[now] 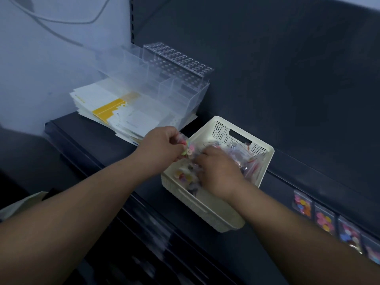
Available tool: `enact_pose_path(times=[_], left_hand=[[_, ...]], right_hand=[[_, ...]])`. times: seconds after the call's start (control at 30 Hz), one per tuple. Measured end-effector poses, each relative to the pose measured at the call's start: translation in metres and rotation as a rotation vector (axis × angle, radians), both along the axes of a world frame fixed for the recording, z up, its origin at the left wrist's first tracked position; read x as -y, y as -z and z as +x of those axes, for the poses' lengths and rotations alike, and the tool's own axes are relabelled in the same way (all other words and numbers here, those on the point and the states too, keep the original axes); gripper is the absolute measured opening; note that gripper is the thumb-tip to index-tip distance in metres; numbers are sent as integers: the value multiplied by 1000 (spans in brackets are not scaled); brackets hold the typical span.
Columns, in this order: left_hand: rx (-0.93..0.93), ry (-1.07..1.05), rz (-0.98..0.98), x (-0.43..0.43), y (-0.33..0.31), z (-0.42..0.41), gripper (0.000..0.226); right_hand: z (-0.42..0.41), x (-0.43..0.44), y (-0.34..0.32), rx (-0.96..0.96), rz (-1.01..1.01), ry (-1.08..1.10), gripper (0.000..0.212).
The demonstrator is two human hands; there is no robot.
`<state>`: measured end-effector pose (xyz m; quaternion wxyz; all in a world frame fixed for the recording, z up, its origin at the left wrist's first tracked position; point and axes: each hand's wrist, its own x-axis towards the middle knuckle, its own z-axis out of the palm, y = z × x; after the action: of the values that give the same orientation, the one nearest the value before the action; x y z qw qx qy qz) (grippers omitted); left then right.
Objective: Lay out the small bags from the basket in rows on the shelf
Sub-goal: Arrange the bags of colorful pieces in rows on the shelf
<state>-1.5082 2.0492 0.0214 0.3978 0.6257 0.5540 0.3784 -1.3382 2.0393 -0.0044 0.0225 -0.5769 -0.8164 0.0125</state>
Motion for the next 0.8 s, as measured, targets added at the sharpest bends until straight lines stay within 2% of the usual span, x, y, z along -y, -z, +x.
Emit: enact_pose_path(times=[0.07, 0.17, 0.37, 0.43, 0.53, 0.6, 0.73, 0.8], left_hand=[[-2, -20, 14, -2, 1, 0, 14], [8, -24, -2, -4, 2, 1, 15], [90, -53, -65, -7, 2, 2, 12], [132, -65, -90, -7, 2, 2, 13], [162, -66, -110, -6, 2, 2, 11], [170, -69, -115, -5, -1, 3, 12], [201, -86, -179, -3, -10, 9, 13], [256, -46, -298, 1, -18, 18, 6]], right_hand=[[-13, 0, -2, -49, -32, -54, 33], [-23, 1, 6, -160, -248, -29, 28], [-23, -3, 12, -108, -219, 41, 17], [-20, -5, 10, -166, -238, 45, 18], [-11, -4, 2, -487, -270, 139, 17], [-4, 1, -8, -718, -216, 245, 23], [8, 15, -31, -1247, -203, 403, 4], [12, 21, -38, -1369, -214, 401, 6]])
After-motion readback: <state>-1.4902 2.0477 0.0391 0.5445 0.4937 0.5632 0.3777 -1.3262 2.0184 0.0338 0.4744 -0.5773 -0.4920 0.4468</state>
